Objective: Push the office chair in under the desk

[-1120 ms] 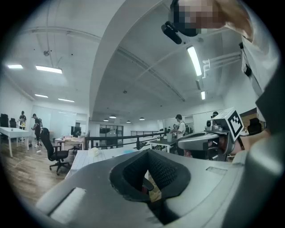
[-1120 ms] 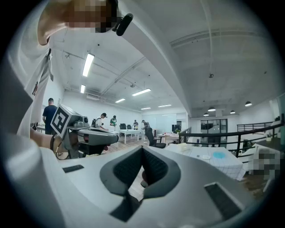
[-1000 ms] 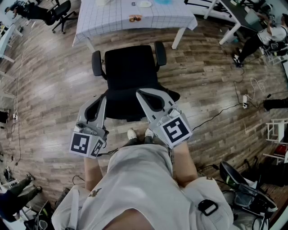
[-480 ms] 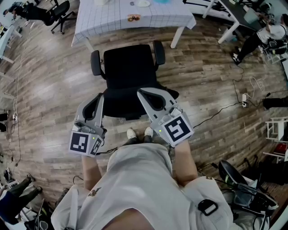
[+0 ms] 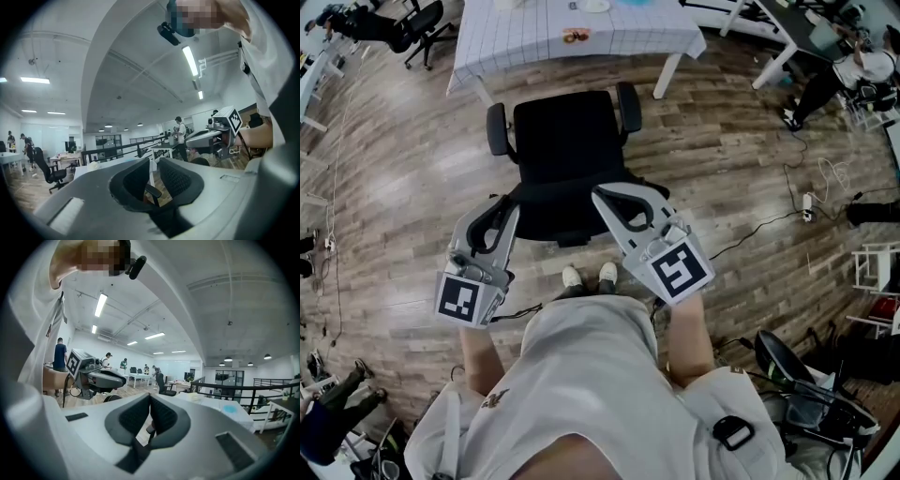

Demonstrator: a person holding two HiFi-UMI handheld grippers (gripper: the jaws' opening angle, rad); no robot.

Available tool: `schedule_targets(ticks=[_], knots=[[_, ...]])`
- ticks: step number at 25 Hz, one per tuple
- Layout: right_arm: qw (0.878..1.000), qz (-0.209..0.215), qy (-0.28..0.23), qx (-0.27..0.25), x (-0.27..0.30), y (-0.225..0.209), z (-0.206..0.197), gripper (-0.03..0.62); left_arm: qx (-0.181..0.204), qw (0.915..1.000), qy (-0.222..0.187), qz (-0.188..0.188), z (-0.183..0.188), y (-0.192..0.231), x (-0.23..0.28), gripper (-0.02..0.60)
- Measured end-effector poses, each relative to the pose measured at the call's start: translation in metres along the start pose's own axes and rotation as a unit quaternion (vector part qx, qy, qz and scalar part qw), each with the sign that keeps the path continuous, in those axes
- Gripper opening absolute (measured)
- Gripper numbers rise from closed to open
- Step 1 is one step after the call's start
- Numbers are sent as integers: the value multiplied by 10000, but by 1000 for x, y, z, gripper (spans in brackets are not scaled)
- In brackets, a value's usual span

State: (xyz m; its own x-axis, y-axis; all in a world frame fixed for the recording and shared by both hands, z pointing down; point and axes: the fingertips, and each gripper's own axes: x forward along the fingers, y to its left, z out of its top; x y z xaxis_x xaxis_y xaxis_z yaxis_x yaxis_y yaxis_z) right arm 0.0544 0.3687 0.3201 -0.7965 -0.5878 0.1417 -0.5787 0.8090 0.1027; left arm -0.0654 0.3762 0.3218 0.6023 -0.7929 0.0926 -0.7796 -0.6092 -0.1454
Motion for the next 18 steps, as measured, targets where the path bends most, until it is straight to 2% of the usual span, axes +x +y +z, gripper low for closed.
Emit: schedule_targets(ticks=[4, 6, 12, 13, 14, 15, 18], knots=[[9999, 110, 67, -97, -3, 4, -2, 10, 176, 9994, 52, -286, -1, -10, -3, 110], [9996, 216, 103, -181, -5, 8, -3, 54, 279, 9986, 99, -432, -2, -14, -5, 125], [9990, 366, 143, -204, -10, 14, -6, 54, 397, 9949, 230, -893, -7, -27, -11, 182], [9986, 437, 162, -241, -10, 16, -7, 61, 427, 9940, 248, -971, -7, -29, -12, 190], [9980, 527, 190, -299, -11, 18, -8, 116, 456, 9931, 274, -1048, -8, -31, -13, 197], [9973, 608, 213, -356, -11, 21, -10, 135, 481, 9920, 310, -1123, -9, -32, -14, 209], [9960, 769, 221, -400, -10, 26, -11, 135, 547, 9881, 464, -1358, -15, -36, -16, 225]])
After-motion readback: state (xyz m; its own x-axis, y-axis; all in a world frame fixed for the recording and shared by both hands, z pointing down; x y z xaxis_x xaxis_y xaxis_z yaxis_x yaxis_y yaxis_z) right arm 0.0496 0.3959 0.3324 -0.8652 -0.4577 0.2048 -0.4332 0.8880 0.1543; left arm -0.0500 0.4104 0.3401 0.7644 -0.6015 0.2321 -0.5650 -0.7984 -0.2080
